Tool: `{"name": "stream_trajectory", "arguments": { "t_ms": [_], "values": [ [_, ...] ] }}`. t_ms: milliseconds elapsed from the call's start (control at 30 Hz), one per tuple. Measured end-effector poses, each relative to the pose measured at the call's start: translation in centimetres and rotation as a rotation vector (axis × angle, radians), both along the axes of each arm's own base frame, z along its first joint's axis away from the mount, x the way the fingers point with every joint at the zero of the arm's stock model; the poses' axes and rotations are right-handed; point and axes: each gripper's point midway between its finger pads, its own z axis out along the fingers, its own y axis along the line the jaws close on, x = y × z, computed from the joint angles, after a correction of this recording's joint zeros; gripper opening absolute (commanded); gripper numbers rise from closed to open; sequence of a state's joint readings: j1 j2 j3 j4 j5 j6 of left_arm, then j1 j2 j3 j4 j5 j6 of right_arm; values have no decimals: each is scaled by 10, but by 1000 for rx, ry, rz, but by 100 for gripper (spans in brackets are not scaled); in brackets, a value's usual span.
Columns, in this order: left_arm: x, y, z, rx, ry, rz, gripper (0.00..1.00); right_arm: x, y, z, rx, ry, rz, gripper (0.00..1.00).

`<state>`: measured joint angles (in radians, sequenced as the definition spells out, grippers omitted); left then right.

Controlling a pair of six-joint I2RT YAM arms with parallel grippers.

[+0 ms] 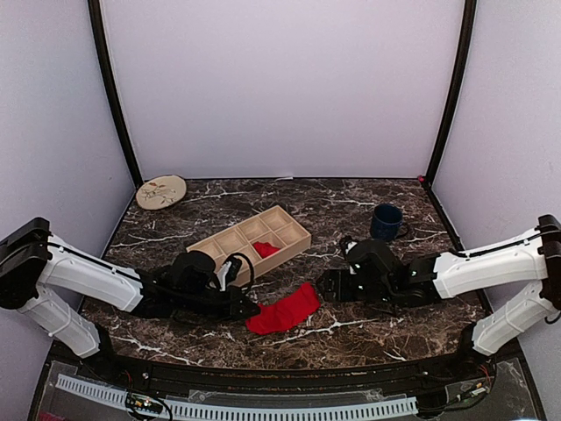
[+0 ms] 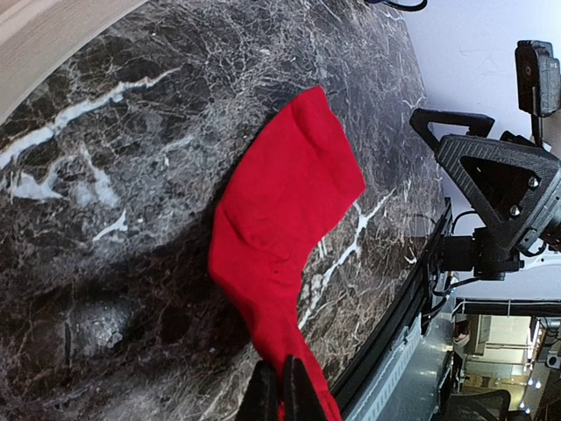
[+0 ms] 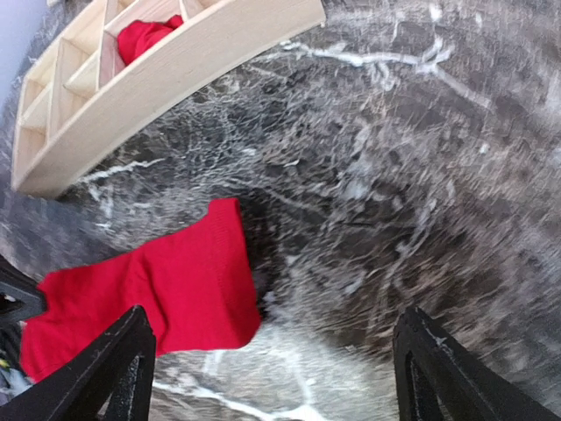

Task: Roll the socks
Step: Move the sock to the center of the board, then adjust the sock at the center of the board.

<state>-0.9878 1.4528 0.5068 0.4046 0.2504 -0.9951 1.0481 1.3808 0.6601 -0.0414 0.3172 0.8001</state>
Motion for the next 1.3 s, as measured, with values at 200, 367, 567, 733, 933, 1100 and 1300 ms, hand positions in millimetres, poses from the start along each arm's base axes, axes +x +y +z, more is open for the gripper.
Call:
{"name": "stream_trajectory", "arguments": {
  "t_ms": [200,367,567,733,933,1100,1300],
  "values": [
    [-7,7,-8,37,18,-2,2,-18,7,-15,171,138,-63,87],
    [-11,8,-11,53,24,-13,2,-31,15,-26,330,255,-108,87],
    [-13,8,-12,55,22,-23,2,-41,26,-36,459,354,-141,87],
    [-15,9,-14,65,24,-33,2,-44,48,-32,575,407,-138,87],
    [-17,12,-18,83,30,-38,1,-48,65,-37,654,458,-142,86],
    [-21,17,-22,98,36,-44,1,-44,75,-36,730,468,-150,85],
    [-26,23,-26,112,45,-48,0,-35,81,-37,858,452,-170,82]
  ]
}}
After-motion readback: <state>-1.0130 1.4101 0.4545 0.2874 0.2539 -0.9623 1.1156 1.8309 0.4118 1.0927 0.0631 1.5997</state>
